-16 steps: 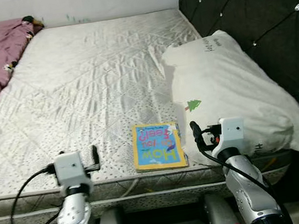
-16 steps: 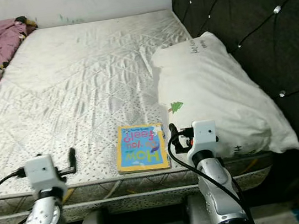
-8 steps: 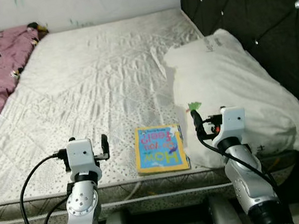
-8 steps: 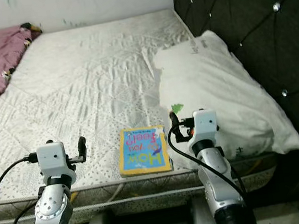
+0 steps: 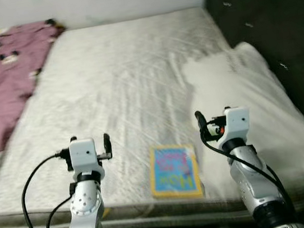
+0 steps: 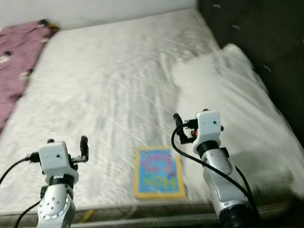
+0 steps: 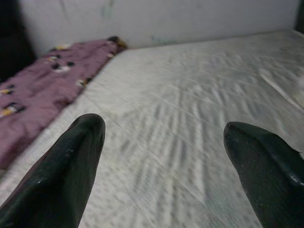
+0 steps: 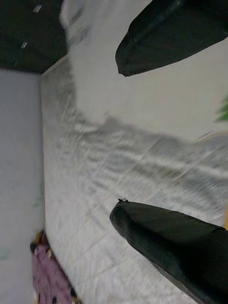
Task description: Clean up the room
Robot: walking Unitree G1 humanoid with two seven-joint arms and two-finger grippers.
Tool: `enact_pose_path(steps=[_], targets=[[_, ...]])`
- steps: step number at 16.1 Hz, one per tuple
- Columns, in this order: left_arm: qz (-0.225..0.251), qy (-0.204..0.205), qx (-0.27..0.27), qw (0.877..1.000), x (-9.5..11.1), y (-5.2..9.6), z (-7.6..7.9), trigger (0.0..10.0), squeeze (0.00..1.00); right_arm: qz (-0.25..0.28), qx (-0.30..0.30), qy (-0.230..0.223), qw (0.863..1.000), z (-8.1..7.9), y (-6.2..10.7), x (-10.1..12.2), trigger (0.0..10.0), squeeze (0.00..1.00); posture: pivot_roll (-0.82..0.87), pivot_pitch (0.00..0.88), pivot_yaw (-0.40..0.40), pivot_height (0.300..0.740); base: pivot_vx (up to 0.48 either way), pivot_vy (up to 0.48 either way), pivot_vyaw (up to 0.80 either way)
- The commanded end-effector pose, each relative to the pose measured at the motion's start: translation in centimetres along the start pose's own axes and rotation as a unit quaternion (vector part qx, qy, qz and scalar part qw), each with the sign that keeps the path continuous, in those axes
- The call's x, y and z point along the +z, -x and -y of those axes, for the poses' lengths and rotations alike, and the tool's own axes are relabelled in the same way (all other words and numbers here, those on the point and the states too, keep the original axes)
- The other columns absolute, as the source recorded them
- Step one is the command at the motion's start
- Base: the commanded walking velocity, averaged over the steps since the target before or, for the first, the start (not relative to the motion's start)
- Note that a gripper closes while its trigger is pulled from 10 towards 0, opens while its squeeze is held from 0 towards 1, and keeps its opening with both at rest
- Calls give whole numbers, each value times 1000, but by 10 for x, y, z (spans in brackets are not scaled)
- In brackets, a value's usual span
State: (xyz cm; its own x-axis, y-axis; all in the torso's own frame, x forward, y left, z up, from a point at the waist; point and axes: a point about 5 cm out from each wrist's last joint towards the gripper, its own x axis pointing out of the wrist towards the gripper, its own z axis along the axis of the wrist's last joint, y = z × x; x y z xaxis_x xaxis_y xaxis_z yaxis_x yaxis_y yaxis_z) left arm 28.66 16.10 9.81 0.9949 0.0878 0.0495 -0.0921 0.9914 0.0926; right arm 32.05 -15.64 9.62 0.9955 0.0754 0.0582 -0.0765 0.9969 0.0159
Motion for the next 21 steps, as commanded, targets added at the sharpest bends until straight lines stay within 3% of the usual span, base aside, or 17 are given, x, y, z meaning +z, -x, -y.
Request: enact_pose_path(steps=[1,7,10,13,18,21], targets=[[-1,-7,-1,1000,-2,0,-2,10000,0,2,0,3,1000,0,-1,0,10000,0,-3,0,72,735,0,0,0],[11,-8,-31,999,0,1,15,10000,0,-6,-11,11,1000,6,3,-4,10000,0,-4,0,71,740,0,0,0],[22,-36,-43,998,2,1,19,10000,0,-15,-21,16,1000,11,5,-7,10000,0,-4,0,69,740,0,0,0],[8,-23,-41,999,-2,2,20,10000,0,-21,-29,18,999,13,6,-10,10000,0,-6,0,69,740,0,0,0],[6,-10,-41,999,-2,1,20,10000,0,-23,-33,14,999,14,8,-12,10000,0,-6,0,71,740,0,0,-800],[4,-17,-46,999,-4,3,21,10000,0,-20,-31,26,999,12,9,-12,10000,0,-10,0,76,740,0,0,0]])
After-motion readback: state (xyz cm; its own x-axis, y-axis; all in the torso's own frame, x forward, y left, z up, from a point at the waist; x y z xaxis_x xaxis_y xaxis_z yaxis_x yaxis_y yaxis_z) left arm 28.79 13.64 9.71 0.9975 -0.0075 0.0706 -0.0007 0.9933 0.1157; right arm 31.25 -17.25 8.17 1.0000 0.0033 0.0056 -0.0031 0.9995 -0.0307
